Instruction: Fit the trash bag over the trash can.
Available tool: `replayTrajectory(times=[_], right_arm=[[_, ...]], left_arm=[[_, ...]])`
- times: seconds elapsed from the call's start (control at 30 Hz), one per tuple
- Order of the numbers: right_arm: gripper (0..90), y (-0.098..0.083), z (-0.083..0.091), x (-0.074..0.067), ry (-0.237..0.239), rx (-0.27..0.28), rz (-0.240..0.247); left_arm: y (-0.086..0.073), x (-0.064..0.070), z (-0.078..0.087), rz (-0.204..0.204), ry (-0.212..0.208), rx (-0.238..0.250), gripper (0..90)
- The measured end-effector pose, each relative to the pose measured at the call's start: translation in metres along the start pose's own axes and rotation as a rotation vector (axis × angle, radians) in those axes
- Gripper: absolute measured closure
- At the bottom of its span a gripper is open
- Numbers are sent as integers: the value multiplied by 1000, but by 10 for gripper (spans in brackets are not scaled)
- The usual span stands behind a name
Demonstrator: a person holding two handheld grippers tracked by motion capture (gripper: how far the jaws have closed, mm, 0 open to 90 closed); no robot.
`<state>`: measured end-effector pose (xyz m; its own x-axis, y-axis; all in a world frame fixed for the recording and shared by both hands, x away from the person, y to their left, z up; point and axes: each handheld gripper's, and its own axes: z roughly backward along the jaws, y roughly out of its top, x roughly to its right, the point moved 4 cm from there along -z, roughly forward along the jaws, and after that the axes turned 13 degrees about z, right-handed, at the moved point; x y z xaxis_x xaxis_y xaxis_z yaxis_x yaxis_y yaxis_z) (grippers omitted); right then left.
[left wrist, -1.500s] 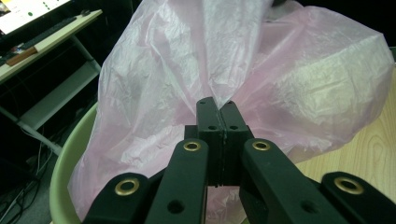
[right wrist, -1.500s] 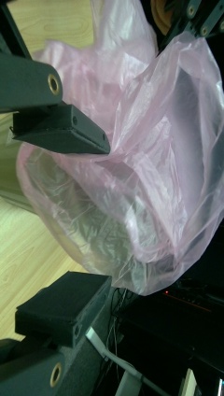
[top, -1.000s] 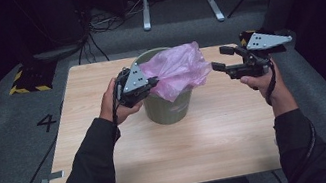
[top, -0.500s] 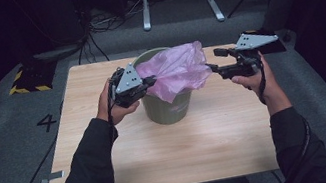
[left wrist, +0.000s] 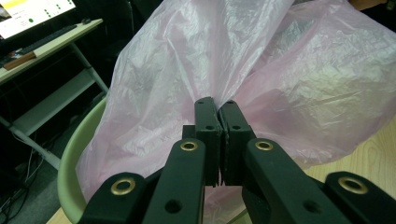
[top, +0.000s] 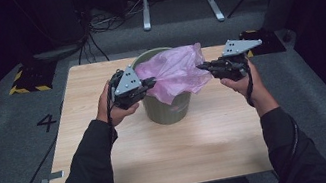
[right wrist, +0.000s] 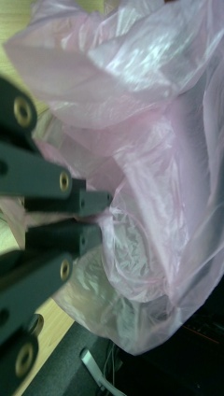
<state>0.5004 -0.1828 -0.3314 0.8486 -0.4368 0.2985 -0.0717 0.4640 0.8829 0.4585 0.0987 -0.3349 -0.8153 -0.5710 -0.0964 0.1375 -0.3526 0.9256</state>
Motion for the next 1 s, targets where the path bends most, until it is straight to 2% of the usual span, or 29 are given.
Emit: replayTrajectory(times=[0.2, 0.33, 0.57, 0.67, 0.73, 0.83, 0.93, 1.0], right_arm=[[900, -4, 7, 2, -42, 0, -9], [900, -9, 13, 4, -55, 8, -23], [900, -15, 19, 3, -63, 19, -44], [900, -15, 23, 3, -68, 31, -47], [900, -14, 24, 1, -65, 33, -43], [900, -13, 23, -2, -63, 26, -30], [900, -12, 21, -4, -63, 19, -29], [900, -12, 20, -5, -68, 16, -24]], left_arm=[[-1, -5, 8, 17, -1, 18, 848], [-3, -10, 20, 27, -16, 38, 835], [-16, -19, 34, 62, -15, 40, 786], [-23, -22, 40, 75, -2, 36, 773], [-24, -20, 42, 93, 0, 35, 709], [-22, -9, 43, 68, 5, 17, 616], [-16, 3, 42, 66, 46, 14, 381], [-10, 11, 42, 59, 53, 25, 311]])
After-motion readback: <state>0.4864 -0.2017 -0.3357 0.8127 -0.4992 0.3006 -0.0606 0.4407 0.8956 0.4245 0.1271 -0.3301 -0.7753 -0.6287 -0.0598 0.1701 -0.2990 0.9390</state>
